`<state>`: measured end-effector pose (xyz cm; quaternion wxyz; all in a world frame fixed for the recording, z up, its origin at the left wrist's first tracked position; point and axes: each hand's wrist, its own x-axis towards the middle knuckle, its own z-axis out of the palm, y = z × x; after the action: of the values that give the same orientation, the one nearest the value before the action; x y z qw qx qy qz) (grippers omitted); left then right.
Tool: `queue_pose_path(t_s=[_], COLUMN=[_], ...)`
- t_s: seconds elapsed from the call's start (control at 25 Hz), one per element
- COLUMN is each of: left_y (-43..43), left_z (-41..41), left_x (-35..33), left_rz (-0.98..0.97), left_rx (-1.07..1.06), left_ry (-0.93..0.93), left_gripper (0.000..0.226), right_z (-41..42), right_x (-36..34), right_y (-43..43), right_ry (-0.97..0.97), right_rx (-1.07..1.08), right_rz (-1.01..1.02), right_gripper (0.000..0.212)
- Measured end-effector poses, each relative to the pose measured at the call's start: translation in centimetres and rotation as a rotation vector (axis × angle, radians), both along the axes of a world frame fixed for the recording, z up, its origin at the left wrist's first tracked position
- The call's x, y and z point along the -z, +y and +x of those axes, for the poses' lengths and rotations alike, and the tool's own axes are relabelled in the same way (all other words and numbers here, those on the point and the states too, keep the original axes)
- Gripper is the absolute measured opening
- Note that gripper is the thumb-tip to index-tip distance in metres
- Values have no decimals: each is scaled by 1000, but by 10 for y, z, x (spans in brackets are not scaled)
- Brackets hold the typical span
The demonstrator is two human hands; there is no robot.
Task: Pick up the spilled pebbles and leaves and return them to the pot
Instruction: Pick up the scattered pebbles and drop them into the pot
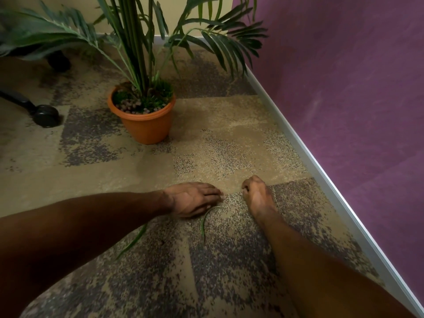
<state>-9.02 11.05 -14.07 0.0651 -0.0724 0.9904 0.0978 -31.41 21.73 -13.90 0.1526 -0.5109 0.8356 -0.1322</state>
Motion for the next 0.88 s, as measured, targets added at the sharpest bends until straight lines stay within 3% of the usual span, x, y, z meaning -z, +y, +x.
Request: queue_pose_path(t_s=[0.24,0.32,0.52,0.6,0.72,0.8,0.88], left_y=[-22,-22,-12,-9,-11,-8,-7], left_z=[38,49,60,57,53,56,57], left_x=[-11,-17,-19,-17,-9,-5,-10], left_rz=[-4,94,191,284,190,198,179], left_rx=[-183,-284,-170,-223,-184,-263,-330], left_ry=[-37,-28,-106,-156,-217,-229,-209], left_gripper=[48,42,34,38,31,17,19], right_z=[1,3,28,39,50,59,69], right_x=[-6,-8,-12,-15,-21,-26,-30], right_y=[-11,-12,-16,-20,-30,-37,-43], right_ry=[76,85,39,-9,-94,-117,-150], right_rx=[-29,-7,-32,-44,-61,-80,-96], right_rz=[98,91,46,31,-4,-33,-67], right_gripper=[24,24,22,23,21,22,24])
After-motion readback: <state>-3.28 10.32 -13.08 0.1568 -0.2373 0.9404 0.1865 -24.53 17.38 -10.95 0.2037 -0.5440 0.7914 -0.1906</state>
